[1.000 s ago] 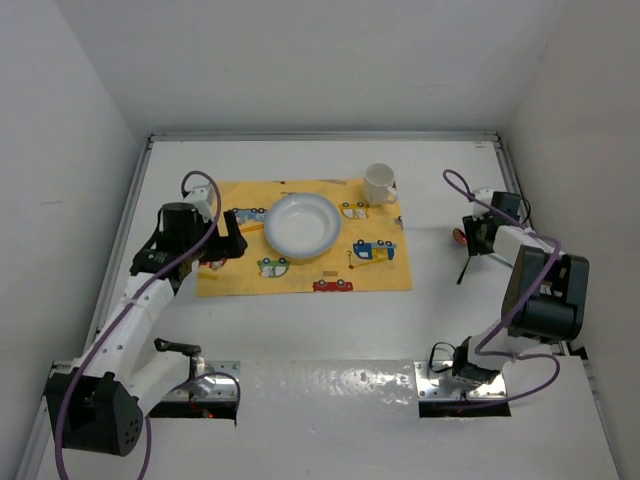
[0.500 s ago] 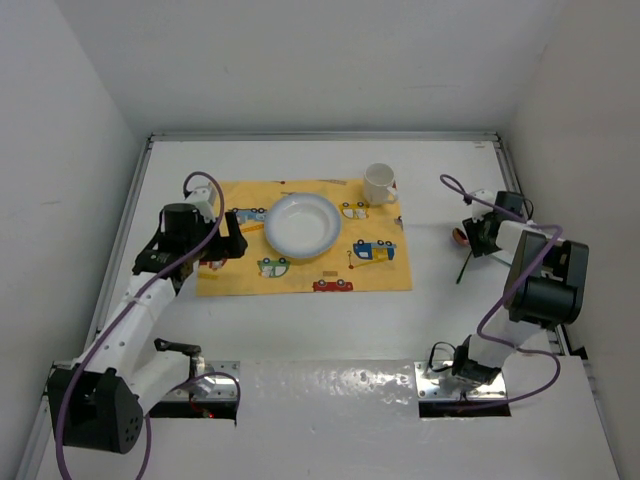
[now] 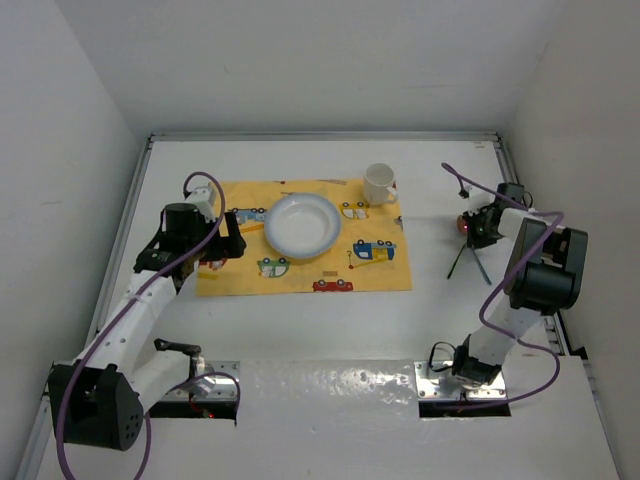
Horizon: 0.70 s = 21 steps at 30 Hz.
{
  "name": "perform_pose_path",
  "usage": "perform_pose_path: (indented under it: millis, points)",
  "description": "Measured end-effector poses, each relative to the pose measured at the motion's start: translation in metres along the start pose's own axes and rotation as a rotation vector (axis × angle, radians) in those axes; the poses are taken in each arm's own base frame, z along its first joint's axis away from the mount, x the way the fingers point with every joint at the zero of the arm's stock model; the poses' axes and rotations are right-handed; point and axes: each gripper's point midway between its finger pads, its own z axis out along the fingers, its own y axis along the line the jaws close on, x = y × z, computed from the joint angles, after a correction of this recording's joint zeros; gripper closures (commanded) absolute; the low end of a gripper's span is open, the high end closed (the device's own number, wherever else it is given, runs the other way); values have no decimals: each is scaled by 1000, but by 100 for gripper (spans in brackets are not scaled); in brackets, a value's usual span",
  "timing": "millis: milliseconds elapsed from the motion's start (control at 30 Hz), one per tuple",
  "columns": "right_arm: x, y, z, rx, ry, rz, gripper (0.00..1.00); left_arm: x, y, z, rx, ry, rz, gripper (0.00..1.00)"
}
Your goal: Set the dinner table for one person
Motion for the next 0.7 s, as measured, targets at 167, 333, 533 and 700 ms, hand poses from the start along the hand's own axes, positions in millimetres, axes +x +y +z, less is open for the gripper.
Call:
perform_pose_path:
  millis: [167,333,533,700]
  points:
    - [-2,12,0,-58,-8,54,100,0,0,0,3,1,0,9]
    - [0,26,-8,-81,-5,116,100,-1,-1,-2,6,-8,1,9]
    - [-36,29,-54,36,-99,142,100,-5,-1,-5,4,-25,2,9]
    - [-81,51,-96,143,-225,150,100,-5,4,-5,-27,-28,-7,9]
